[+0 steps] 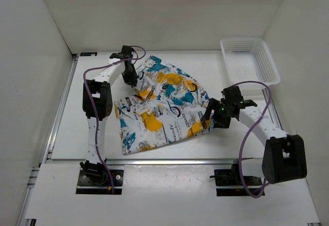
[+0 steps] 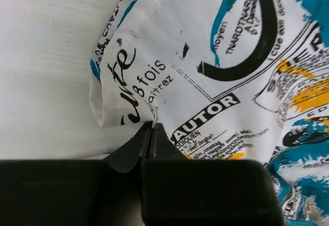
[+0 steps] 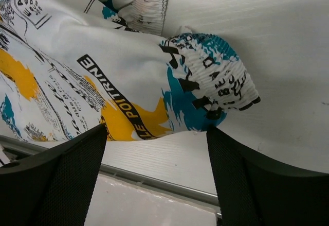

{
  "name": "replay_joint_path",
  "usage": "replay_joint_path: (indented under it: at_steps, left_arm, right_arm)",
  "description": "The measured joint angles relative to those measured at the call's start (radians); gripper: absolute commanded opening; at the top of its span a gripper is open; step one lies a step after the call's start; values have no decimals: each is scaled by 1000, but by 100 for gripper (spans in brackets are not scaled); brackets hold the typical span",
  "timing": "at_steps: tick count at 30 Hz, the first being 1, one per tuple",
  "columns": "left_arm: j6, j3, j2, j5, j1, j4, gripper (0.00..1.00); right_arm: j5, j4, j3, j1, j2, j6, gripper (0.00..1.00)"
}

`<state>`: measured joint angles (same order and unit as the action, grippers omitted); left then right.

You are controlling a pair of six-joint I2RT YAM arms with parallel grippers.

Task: Fold and stack the shorts
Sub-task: Flatten the shorts out

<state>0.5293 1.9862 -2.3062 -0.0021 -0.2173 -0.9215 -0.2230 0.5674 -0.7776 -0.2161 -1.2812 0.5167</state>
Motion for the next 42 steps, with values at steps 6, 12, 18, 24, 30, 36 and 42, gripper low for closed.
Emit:
replay_joint_path:
  at_steps: [6, 12, 18, 24, 30, 36, 42]
  left_arm:
    - [-3, 41, -15, 0, 0, -17, 10]
    - [-3, 57, -15, -18, 0, -23, 10]
    - [8, 85, 5, -69, 0, -50, 10]
    - [29, 242, 27, -88, 0, -54, 10]
    - [43, 492, -36, -72, 4, -51, 10]
    - [51, 658, -211, -35, 39, -7, 57]
    - [32, 442, -159, -34, 74, -22, 81]
  right_arm:
    - [-23, -77, 3, -5, -78, 16, 29]
    - [2, -85, -16, -50, -129, 33, 0]
    - [58, -22, -64, -61, -45, 14, 0]
    - [85, 47, -118, -64, 39, -26, 0]
    - [61, 55, -215, -82, -39, -41, 29]
    - [52, 51, -318, -111, -191, -66, 81]
    - [82, 63, -341, -116, -190, -84, 83]
